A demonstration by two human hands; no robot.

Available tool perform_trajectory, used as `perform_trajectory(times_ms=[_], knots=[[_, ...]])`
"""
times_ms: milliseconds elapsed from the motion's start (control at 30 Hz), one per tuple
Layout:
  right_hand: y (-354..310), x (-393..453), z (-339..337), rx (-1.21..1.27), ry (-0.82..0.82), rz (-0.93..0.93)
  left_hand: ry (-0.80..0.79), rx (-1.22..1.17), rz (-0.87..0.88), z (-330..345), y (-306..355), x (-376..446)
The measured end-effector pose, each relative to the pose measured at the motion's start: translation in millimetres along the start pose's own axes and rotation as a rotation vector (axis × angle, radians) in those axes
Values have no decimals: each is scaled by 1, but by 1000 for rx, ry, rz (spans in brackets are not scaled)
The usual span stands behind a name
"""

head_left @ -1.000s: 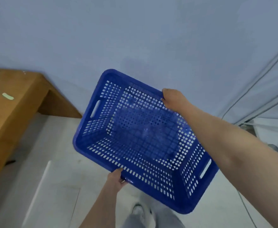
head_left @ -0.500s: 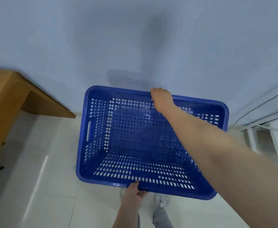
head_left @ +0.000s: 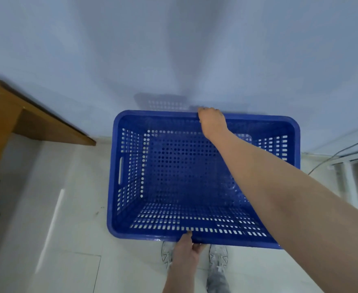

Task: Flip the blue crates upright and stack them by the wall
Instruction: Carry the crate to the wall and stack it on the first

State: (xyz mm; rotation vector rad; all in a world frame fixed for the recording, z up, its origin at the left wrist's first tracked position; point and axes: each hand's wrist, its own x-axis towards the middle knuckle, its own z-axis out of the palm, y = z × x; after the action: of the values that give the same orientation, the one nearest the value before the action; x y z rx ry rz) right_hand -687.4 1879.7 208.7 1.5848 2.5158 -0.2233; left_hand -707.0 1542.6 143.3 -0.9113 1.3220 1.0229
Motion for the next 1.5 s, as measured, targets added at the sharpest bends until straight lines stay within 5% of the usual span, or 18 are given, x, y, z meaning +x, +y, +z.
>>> perform_trajectory(times_ms=[333, 433, 567, 767, 900, 1067, 1233, 1367, 1433, 1500], knots=[[12, 21, 25, 68, -86, 91, 60, -5, -14, 22, 2, 44], [21, 8, 35, 224, 17, 125, 64, 36, 27, 23, -1, 50], [72, -57, 62, 363, 203, 385, 73, 86, 58, 27, 2, 51], [156, -165, 109, 217, 3, 766, 36, 97, 38, 35, 10, 52], [185, -201, 128, 575, -143, 1047, -34, 137, 62, 42, 20, 46], [191, -199, 128, 924, -118, 1000, -92, 137, 119, 47, 24, 37], [181, -170, 122, 863, -75, 950, 1, 419, 65, 44, 30, 20], [183, -152, 123, 811, -84, 947, 98, 1004, 64, 33, 56, 6], [187, -148, 129, 772, -91, 972, 137, 1161, 248, 34, 82, 1], [189, -144, 134, 739, -95, 970, 255, 1152, 782, 36, 118, -2]])
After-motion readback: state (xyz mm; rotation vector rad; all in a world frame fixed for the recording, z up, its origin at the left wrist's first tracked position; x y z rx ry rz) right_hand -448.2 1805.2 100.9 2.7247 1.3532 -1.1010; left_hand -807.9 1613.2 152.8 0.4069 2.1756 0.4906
